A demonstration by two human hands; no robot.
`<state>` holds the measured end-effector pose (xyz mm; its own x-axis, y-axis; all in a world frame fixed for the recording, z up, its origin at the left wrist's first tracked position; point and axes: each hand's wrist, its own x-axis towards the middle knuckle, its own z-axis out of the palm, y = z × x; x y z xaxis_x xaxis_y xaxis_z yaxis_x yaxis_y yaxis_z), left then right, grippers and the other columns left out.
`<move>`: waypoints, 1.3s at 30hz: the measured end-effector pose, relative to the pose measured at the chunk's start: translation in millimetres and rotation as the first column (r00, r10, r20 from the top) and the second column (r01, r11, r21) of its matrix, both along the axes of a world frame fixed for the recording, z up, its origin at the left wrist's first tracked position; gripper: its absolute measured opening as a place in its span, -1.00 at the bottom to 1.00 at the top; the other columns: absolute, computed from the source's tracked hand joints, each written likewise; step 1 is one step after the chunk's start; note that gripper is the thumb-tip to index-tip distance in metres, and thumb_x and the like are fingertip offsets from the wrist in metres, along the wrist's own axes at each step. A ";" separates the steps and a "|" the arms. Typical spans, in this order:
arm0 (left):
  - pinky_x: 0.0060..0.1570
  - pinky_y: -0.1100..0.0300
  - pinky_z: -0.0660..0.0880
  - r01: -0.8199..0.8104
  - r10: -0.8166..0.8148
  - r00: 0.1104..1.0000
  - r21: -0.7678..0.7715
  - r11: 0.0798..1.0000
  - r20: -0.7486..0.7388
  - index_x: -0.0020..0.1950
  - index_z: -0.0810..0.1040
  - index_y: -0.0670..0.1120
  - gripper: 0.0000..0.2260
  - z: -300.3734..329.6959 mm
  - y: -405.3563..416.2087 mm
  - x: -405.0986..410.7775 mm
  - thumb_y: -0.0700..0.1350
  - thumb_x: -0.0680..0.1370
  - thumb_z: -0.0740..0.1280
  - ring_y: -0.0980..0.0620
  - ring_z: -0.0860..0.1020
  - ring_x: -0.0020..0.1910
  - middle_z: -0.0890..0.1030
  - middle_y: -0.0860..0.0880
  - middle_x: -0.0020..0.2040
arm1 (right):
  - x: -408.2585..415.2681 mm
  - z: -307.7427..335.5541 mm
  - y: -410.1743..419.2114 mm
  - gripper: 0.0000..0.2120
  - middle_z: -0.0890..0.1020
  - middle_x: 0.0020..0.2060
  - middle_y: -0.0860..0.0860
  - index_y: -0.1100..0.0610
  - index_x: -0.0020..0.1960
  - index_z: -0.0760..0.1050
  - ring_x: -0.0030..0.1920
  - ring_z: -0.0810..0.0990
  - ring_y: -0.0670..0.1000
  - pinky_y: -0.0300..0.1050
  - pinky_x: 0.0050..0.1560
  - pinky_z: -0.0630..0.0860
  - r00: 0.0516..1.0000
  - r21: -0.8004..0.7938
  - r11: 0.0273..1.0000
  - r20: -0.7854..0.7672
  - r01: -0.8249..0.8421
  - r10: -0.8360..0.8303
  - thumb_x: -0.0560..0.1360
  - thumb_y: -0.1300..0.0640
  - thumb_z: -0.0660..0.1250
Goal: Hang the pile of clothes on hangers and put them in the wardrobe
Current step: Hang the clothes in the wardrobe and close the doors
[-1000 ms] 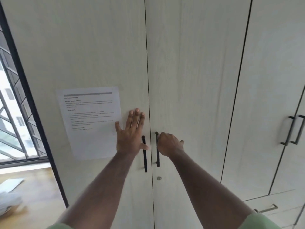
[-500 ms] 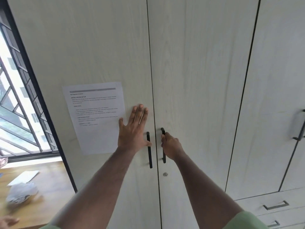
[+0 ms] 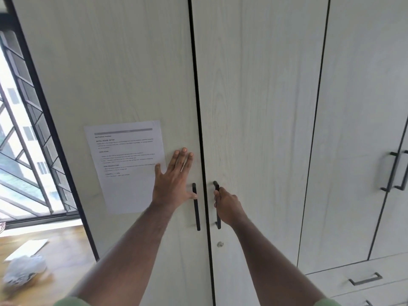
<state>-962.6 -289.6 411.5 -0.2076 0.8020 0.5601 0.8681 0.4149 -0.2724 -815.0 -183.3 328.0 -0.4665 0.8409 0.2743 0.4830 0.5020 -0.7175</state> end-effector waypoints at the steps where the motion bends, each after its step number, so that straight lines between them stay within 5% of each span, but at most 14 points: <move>1: 0.42 -0.33 0.20 -0.006 0.006 1.000 0.001 1.000 -0.009 0.65 -0.22 0.00 0.21 0.2 1.7 -2.3 0.43 0.30 0.45 -0.01 -0.16 0.63 -0.27 0.00 0.64 | -2.3 0.6 0.8 -0.63 0.62 -0.19 0.05 0.05 0.02 0.43 -0.21 0.64 0.08 0.15 -0.10 0.65 1.000 0.001 1.000 0.000 0.003 -0.003 0.71 -0.15 -0.03; 16: 0.32 -0.19 0.36 -0.100 0.099 0.993 -0.016 0.995 -0.061 0.63 -0.30 -0.03 0.17 -4.9 36.5 -11.3 0.43 0.37 0.39 -0.05 -0.23 0.63 -0.36 -0.05 0.62 | -28.5 -7.5 42.6 -0.60 0.64 -0.19 0.02 -0.03 0.00 0.43 -0.17 0.64 0.09 0.19 -0.02 0.62 0.998 0.012 0.998 0.010 -0.057 0.057 0.67 -0.24 -0.06; 21: 0.20 -0.10 0.48 -0.149 0.148 0.989 -0.040 0.988 -0.027 0.63 -0.30 -0.07 0.18 -3.3 33.1 -1.6 0.38 0.38 0.43 -0.10 -0.24 0.62 -0.37 -0.08 0.62 | -20.0 3.3 29.7 -0.62 0.58 -0.14 0.00 -0.05 -0.01 0.41 -0.07 0.60 0.13 0.21 0.10 0.56 0.987 0.011 1.000 0.157 -0.026 0.024 0.67 -0.25 -0.06; 23: 0.25 -0.19 0.40 -0.167 0.167 0.986 -0.038 0.985 -0.003 0.64 -0.20 -0.11 0.05 0.5 31.0 9.5 0.33 0.45 0.36 -0.14 -0.15 0.63 -0.26 -0.13 0.64 | -8.5 2.2 25.5 -0.66 0.51 -0.19 0.00 0.03 -0.02 0.40 -0.08 0.57 0.15 0.17 0.09 0.51 0.973 0.058 0.998 0.229 0.025 -0.038 0.70 -0.13 -0.02; 25: 0.22 -0.18 0.38 -0.099 0.098 0.995 0.038 0.994 0.023 0.57 0.18 -0.16 -0.25 6.3 30.9 24.5 0.24 0.52 0.29 -0.19 0.21 0.57 0.16 -0.22 0.60 | 4.7 0.8 23.4 -0.70 0.48 -0.23 -0.02 0.09 -0.05 0.40 -0.12 0.56 0.14 0.13 0.04 0.50 0.973 0.163 0.982 0.194 0.095 -0.126 0.71 -0.03 0.02; 27: 0.01 -0.03 0.39 0.066 -0.067 0.998 0.143 0.988 0.007 0.16 0.53 -0.15 -0.64 6.7 33.1 39.3 0.12 0.57 0.28 -0.13 0.59 0.02 0.63 -0.17 0.12 | 17.8 1.1 25.3 -0.73 0.54 -0.17 0.00 0.11 -0.02 0.44 -0.12 0.57 0.12 0.11 0.03 0.50 0.970 0.291 0.948 0.159 0.129 -0.181 0.71 0.01 0.06; 28: -0.10 0.03 0.36 0.148 -0.155 0.988 0.176 0.973 0.024 -0.04 0.52 -0.12 -0.76 4.5 35.5 46.6 0.06 0.58 0.30 -0.09 0.54 -0.24 0.64 -0.10 -0.13 | 25.6 3.1 27.7 -0.74 0.57 -0.11 0.02 0.12 0.01 0.47 -0.09 0.57 0.12 0.09 0.04 0.48 0.968 0.337 0.932 0.157 0.135 -0.197 0.70 0.02 0.08; 30: -0.23 0.09 0.37 0.248 -0.280 0.950 0.210 0.946 0.138 -0.16 0.47 -0.12 -0.80 1.6 44.7 61.3 -0.02 0.57 0.32 -0.12 0.52 -0.37 0.59 -0.08 -0.31 | 44.3 11.2 35.3 -0.76 0.60 -0.03 0.04 0.13 0.07 0.50 -0.01 0.57 0.13 0.07 0.04 0.44 0.957 0.385 0.907 0.156 0.168 -0.243 0.69 0.04 0.10; 34: -0.17 0.03 0.49 0.325 -0.397 0.844 0.244 0.914 0.361 -0.07 0.58 -0.13 -0.83 -0.4 68.6 90.8 -0.04 0.57 0.31 -0.22 0.60 -0.18 0.65 -0.13 -0.19 | 90.7 28.3 46.7 -0.81 0.61 0.01 0.06 0.13 0.08 0.50 0.05 0.56 0.15 0.09 0.06 0.41 0.917 0.430 0.863 0.166 0.264 -0.363 0.65 0.07 0.15; 39: -0.19 0.08 0.36 0.481 -0.497 0.745 0.159 0.862 0.444 -0.14 0.53 -0.10 -0.85 -28.2 102.0 136.7 -0.04 0.55 0.30 -0.23 0.56 -0.18 0.62 -0.09 -0.22 | 162.9 8.5 44.6 -0.88 0.62 -0.01 0.03 0.12 0.04 0.50 0.08 0.55 0.13 0.09 0.10 0.42 0.835 0.399 0.826 0.215 0.398 -0.506 0.59 0.17 0.19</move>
<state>-825.9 -187.6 383.3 -0.0282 0.8479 0.5294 0.9722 -0.0999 0.2117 -652.1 -138.6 336.5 -0.1591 0.8631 0.4793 0.8755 0.3477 -0.3356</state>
